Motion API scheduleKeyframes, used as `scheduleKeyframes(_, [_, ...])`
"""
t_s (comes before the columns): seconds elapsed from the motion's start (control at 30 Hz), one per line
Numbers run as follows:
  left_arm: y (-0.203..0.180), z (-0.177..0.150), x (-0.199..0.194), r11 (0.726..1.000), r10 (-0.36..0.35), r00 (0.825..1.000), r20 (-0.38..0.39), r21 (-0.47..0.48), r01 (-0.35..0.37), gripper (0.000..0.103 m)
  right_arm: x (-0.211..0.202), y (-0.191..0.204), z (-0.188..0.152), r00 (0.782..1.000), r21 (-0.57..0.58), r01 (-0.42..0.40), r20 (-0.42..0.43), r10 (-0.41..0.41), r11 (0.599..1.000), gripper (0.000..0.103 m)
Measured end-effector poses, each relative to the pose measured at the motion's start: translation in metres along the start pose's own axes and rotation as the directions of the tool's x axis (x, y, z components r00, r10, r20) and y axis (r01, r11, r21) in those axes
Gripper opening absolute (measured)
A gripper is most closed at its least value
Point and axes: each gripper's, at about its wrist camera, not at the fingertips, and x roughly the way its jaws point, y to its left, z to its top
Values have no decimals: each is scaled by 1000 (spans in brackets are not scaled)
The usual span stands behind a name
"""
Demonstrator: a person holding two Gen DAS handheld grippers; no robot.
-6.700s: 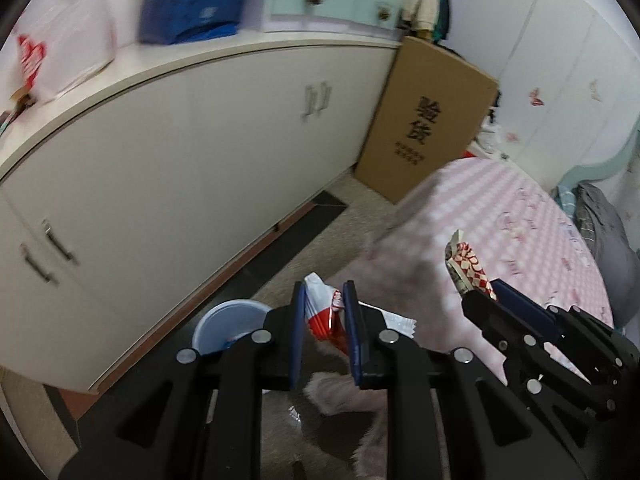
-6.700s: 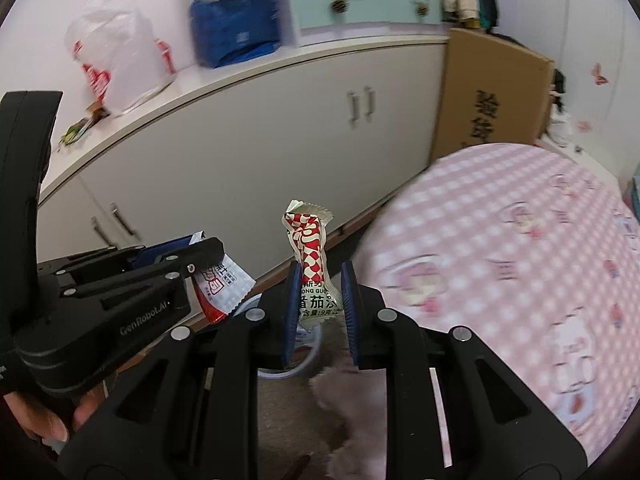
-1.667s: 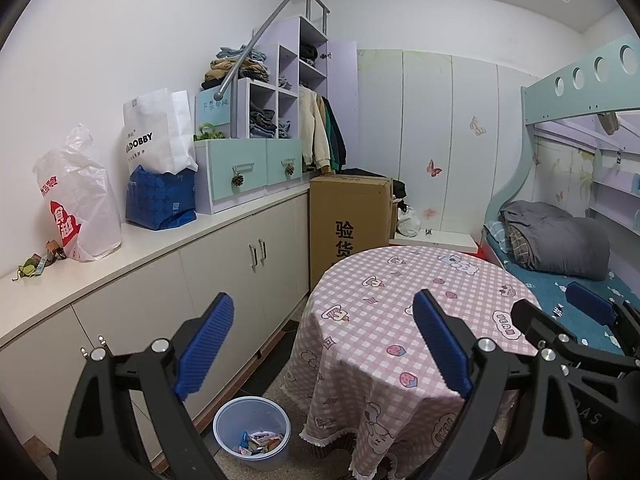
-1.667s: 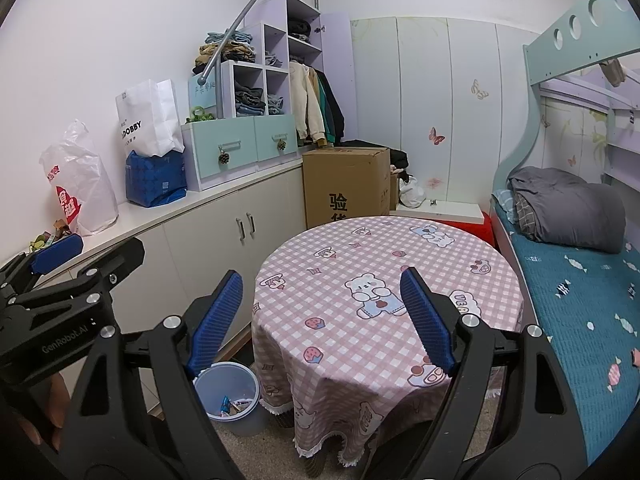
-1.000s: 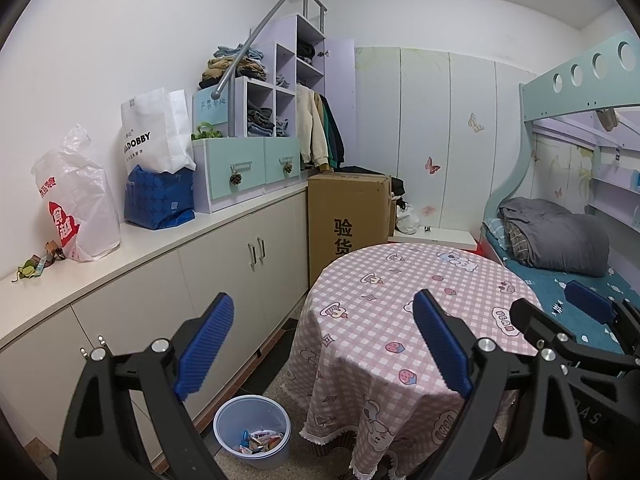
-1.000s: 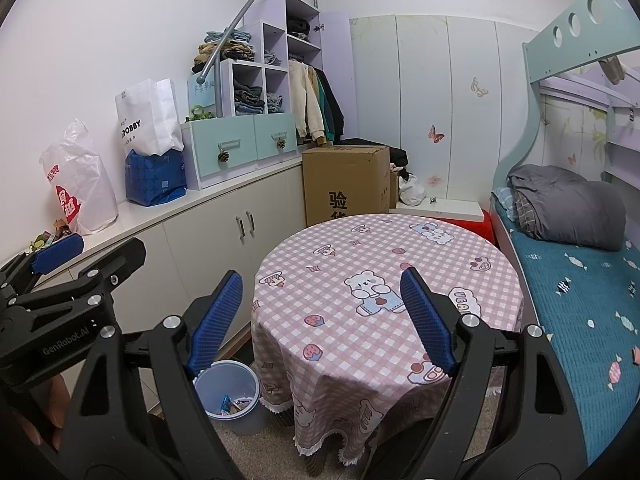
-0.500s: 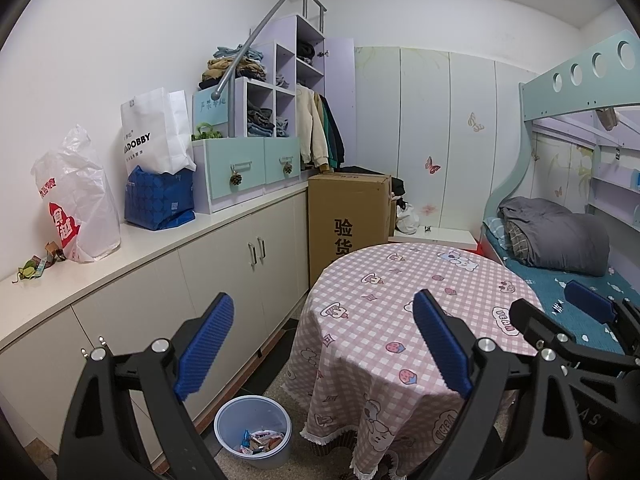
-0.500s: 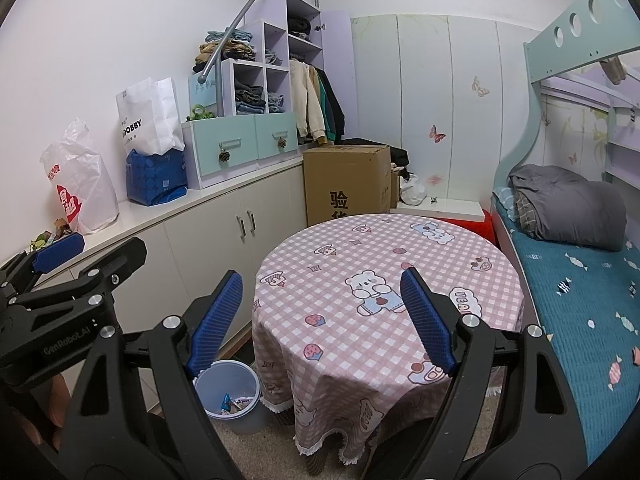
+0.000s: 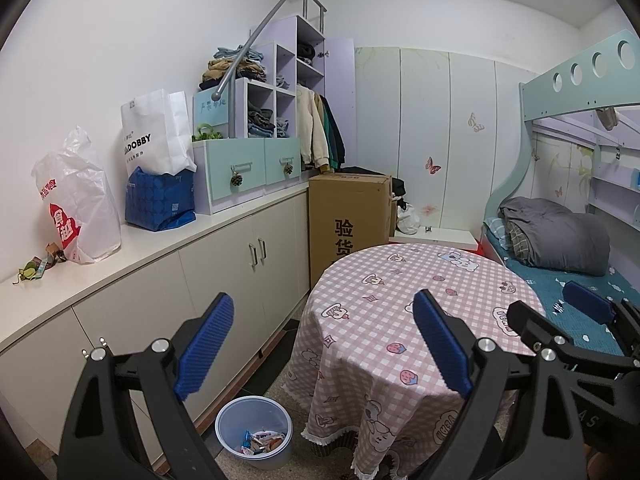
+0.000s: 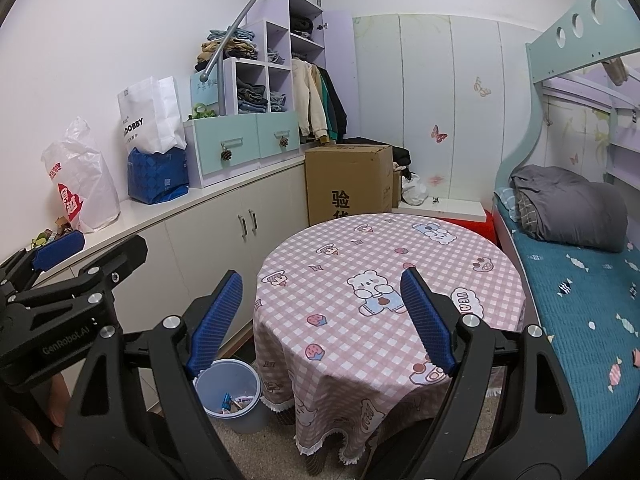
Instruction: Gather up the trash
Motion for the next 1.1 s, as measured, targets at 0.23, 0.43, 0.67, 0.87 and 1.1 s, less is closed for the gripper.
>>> scheduleKeyframes(0.23, [0,0,0,1000,1,1000,-1,3,-1,89,0,0,0,1000,1,0,0,0,1000,80])
scheduleKeyframes(0.43, [2,0,0,1000,0,1000,-2,3,0,89,0,0,0,1000,0,1,0,-1,1000,80])
scheduleKeyframes(0.67, [2,0,0,1000,1,1000,-3,3,-1,89,-1,2,-2,1000,1,0,-4,0,1000,80])
scheduleKeyframes(0.87, [4,-4,1,1000,0,1000,-7,6,0,89,-1,2,-1,1000,2,0,-4,0,1000,80])
scheduleKeyframes(1.1, [5,-5,3,1000,-2,1000,-11,9,2,89,0,3,-3,1000,3,-1,-7,1,1000,80])
